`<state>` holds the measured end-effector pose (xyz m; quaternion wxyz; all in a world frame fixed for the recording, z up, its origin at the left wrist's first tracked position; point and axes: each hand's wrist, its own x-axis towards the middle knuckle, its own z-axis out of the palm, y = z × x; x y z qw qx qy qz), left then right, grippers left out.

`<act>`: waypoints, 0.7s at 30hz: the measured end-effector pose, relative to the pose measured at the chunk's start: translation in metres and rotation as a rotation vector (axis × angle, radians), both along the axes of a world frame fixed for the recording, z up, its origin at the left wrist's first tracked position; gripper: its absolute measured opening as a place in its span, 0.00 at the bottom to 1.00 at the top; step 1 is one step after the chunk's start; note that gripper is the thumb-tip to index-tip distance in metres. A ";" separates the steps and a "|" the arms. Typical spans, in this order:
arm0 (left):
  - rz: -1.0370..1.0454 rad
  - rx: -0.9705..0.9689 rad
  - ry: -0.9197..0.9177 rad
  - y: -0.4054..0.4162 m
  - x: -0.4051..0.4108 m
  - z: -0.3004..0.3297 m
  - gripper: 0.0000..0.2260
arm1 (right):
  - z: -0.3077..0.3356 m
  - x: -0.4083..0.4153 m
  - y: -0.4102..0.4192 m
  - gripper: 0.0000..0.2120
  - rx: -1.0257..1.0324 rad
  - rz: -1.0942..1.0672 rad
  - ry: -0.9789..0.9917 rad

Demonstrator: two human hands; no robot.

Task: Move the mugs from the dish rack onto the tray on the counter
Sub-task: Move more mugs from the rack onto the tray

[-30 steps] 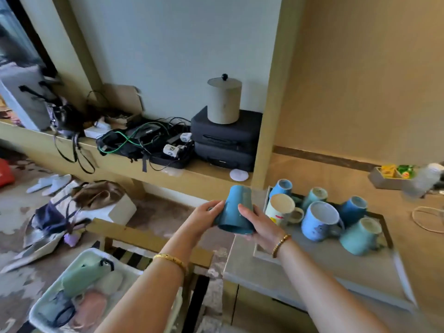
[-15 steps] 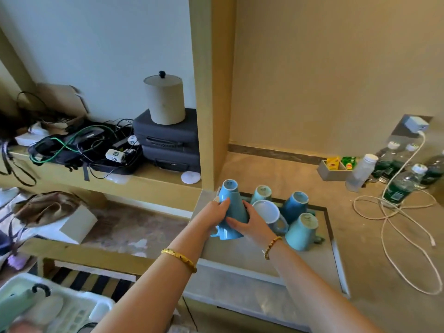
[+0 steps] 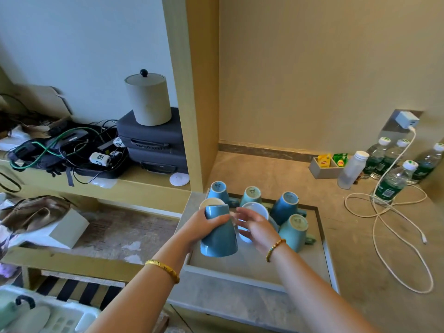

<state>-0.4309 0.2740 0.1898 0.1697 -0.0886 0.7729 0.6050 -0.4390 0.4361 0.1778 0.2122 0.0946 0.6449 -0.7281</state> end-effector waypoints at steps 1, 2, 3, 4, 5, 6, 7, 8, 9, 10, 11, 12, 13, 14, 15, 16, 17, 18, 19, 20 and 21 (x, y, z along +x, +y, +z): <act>-0.058 0.073 0.008 -0.001 0.001 0.001 0.21 | -0.006 0.000 0.002 0.18 0.099 0.012 0.013; -0.107 0.152 0.015 -0.002 0.002 0.003 0.21 | -0.011 0.000 0.003 0.18 0.162 0.054 0.025; -0.140 0.218 0.021 -0.003 0.003 0.005 0.21 | -0.016 0.000 0.003 0.19 0.201 0.109 0.038; -0.162 0.265 0.023 -0.003 0.003 0.007 0.22 | -0.018 0.000 0.004 0.19 0.230 0.171 0.058; -0.179 0.295 0.025 -0.002 0.002 0.009 0.23 | -0.018 0.000 0.005 0.19 0.258 0.239 0.085; -0.198 0.312 0.028 -0.001 0.001 0.010 0.24 | -0.018 0.000 0.005 0.18 0.299 0.302 0.113; -0.219 0.316 0.031 0.000 0.000 0.012 0.25 | -0.016 -0.001 0.007 0.18 0.350 0.352 0.134; -0.241 0.319 0.035 0.001 -0.001 0.012 0.25 | -0.015 -0.002 0.008 0.19 0.391 0.385 0.144; -0.256 0.325 0.034 0.002 -0.002 0.013 0.25 | -0.015 -0.003 0.010 0.18 0.410 0.404 0.144; -0.262 0.339 0.026 0.003 -0.002 0.013 0.25 | -0.015 -0.004 0.012 0.17 0.412 0.416 0.136; -0.261 0.354 0.015 0.002 -0.003 0.013 0.24 | -0.015 -0.004 0.014 0.15 0.412 0.422 0.130; -0.259 0.365 0.008 0.002 -0.003 0.012 0.24 | -0.015 -0.004 0.015 0.13 0.408 0.421 0.129; -0.254 0.370 0.003 0.002 -0.003 0.011 0.25 | -0.015 -0.004 0.017 0.12 0.397 0.411 0.135; -0.248 0.376 0.001 0.001 -0.004 0.011 0.25 | -0.016 -0.004 0.018 0.11 0.371 0.391 0.142; -0.241 0.385 -0.002 0.000 -0.004 0.011 0.25 | -0.017 -0.003 0.019 0.09 0.345 0.362 0.145; -0.228 0.390 -0.004 -0.001 -0.005 0.010 0.26 | -0.019 -0.002 0.020 0.08 0.319 0.323 0.138; -0.211 0.387 -0.006 -0.004 -0.006 0.009 0.27 | -0.020 -0.002 0.022 0.06 0.302 0.284 0.129; -0.196 0.374 -0.008 -0.007 -0.007 0.007 0.28 | -0.022 -0.001 0.023 0.07 0.301 0.252 0.122; -0.186 0.350 -0.014 -0.010 -0.007 0.004 0.28 | -0.024 -0.001 0.022 0.08 0.322 0.238 0.122; -0.178 0.313 -0.022 -0.013 -0.007 0.000 0.27 | -0.026 0.000 0.020 0.09 0.350 0.234 0.124; -0.169 0.269 -0.036 -0.017 -0.006 -0.004 0.27 | -0.028 0.001 0.018 0.10 0.375 0.229 0.126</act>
